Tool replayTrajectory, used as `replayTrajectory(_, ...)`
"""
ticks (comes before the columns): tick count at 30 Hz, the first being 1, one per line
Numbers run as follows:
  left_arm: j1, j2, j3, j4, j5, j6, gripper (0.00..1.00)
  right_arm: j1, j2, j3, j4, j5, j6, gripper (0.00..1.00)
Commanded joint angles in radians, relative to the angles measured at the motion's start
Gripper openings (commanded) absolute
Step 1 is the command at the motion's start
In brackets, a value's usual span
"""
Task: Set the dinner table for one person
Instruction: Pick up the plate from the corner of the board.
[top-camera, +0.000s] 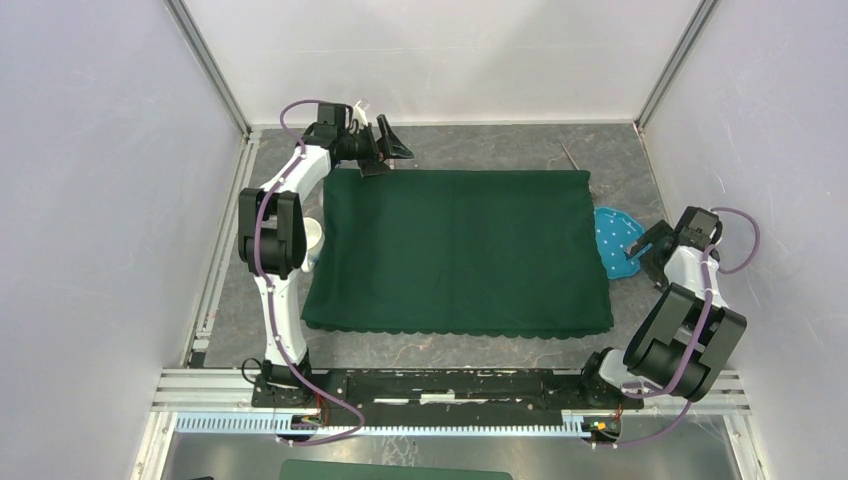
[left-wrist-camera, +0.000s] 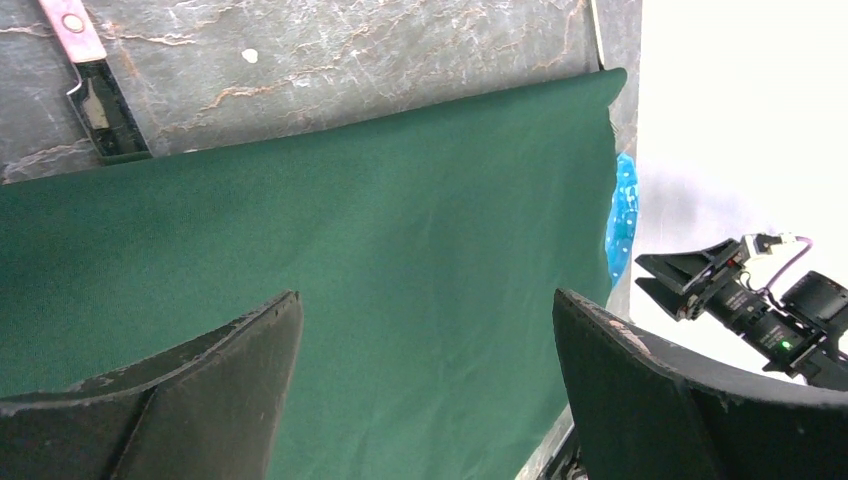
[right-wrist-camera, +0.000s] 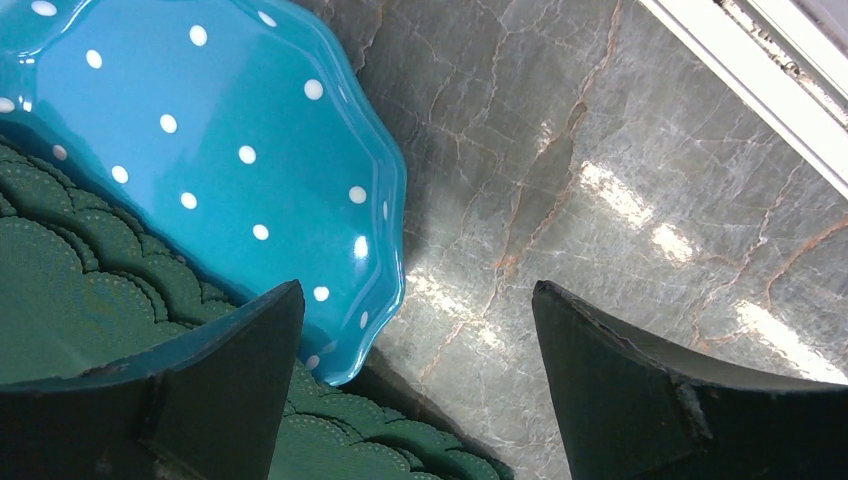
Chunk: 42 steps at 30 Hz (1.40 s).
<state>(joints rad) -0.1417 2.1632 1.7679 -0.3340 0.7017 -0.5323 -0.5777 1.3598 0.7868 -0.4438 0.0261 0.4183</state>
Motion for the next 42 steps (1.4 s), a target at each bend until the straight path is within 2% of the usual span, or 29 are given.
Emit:
replayTrajectory(1, -0.001, -0.025, 0.06, 0.038, 0.044, -0.001, 1.0, -0.004, -0.027, -0.013, 0.065, -0.001, 0.009, 0.9)
replayTrajectory(11, 0.002, -0.025, 0.063, 0.06, 0.042, -0.023, 1.0, -0.004, 0.024, -0.069, 0.188, -0.056, 0.036, 0.88)
replayTrajectory(24, 0.007, -0.07, -0.022, 0.114, 0.02, -0.037, 1.0, -0.004, 0.133, -0.056, 0.303, -0.092, 0.041, 0.8)
replayTrajectory(28, 0.008, -0.076, -0.031, 0.114, 0.012, -0.034, 1.0, -0.003, 0.178, -0.049, 0.337, -0.113, 0.056, 0.74)
replayTrajectory(31, 0.007, -0.087, -0.045, 0.113, 0.001, -0.031, 1.0, -0.004, 0.201, -0.044, 0.353, -0.124, 0.06, 0.65)
replayTrajectory(36, 0.007, -0.113, -0.077, 0.114, -0.02, -0.026, 1.0, -0.003, 0.233, -0.015, 0.348, -0.152, 0.052, 0.41)
replayTrajectory(37, 0.008, -0.115, -0.083, 0.115, -0.024, -0.025, 1.0, -0.002, 0.238, -0.006, 0.343, -0.153, 0.048, 0.34)
replayTrajectory(40, 0.007, -0.129, -0.103, 0.12, -0.036, -0.026, 1.0, -0.002, 0.25, 0.016, 0.316, -0.143, 0.038, 0.0)
replayTrajectory(42, 0.007, -0.14, -0.12, 0.128, -0.044, -0.031, 1.0, -0.001, 0.256, 0.034, 0.306, -0.138, 0.024, 0.0)
